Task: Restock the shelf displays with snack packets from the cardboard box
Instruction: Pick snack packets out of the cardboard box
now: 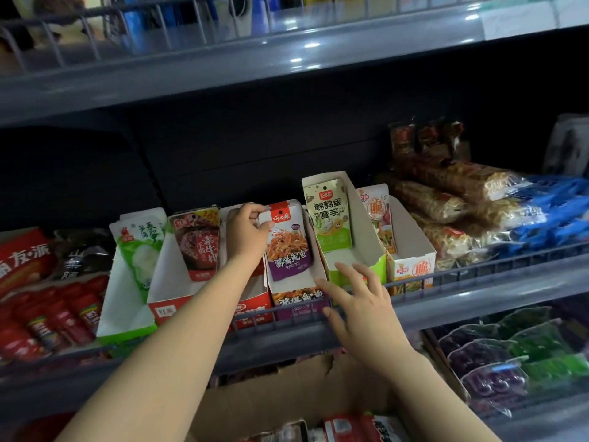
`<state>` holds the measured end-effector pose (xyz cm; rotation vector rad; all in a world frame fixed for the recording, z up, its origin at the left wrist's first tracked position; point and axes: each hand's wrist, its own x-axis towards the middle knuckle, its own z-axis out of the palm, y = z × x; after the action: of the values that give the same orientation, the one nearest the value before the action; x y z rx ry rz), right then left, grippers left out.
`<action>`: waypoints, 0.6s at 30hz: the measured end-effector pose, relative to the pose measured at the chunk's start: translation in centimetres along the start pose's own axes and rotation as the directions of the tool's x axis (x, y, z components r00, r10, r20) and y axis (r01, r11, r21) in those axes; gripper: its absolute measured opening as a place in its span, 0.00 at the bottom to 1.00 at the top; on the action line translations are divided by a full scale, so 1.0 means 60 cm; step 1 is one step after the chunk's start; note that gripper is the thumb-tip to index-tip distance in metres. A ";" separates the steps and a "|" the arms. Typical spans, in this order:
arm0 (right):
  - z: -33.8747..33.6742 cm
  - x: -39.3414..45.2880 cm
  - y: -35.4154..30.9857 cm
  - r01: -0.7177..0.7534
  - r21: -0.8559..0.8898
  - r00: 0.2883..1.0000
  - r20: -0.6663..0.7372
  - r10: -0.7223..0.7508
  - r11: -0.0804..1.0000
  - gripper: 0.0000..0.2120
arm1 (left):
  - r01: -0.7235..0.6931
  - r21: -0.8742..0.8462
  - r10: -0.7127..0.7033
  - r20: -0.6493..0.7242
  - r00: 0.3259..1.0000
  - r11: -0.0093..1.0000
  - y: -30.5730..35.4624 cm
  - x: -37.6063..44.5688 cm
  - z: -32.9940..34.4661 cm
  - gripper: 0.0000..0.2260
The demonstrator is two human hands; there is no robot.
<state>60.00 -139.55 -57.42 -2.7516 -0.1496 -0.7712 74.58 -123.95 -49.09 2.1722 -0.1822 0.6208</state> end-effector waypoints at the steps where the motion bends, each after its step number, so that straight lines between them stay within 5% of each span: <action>1: -0.001 0.000 -0.001 -0.018 0.029 0.999 0.032 0.017 0.999 0.22 | 0.009 -0.024 -0.010 -0.009 1.000 1.000 0.004 -0.011 -0.005 0.12; 11: -0.020 -0.102 -0.024 -0.012 0.199 0.998 -0.058 0.024 0.980 0.20 | 0.130 -0.358 -0.114 0.066 0.991 0.925 0.013 -0.249 -0.078 0.05; 18: 0.000 -0.167 -0.034 -0.233 0.336 0.901 0.428 0.073 0.913 0.21 | 0.384 -0.311 -0.278 0.335 0.900 0.869 -0.054 -0.407 -0.065 0.04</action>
<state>51.13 -137.85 -62.18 -2.4675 -0.1407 -0.0947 53.07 -120.97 -61.35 1.8492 -0.0601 0.0639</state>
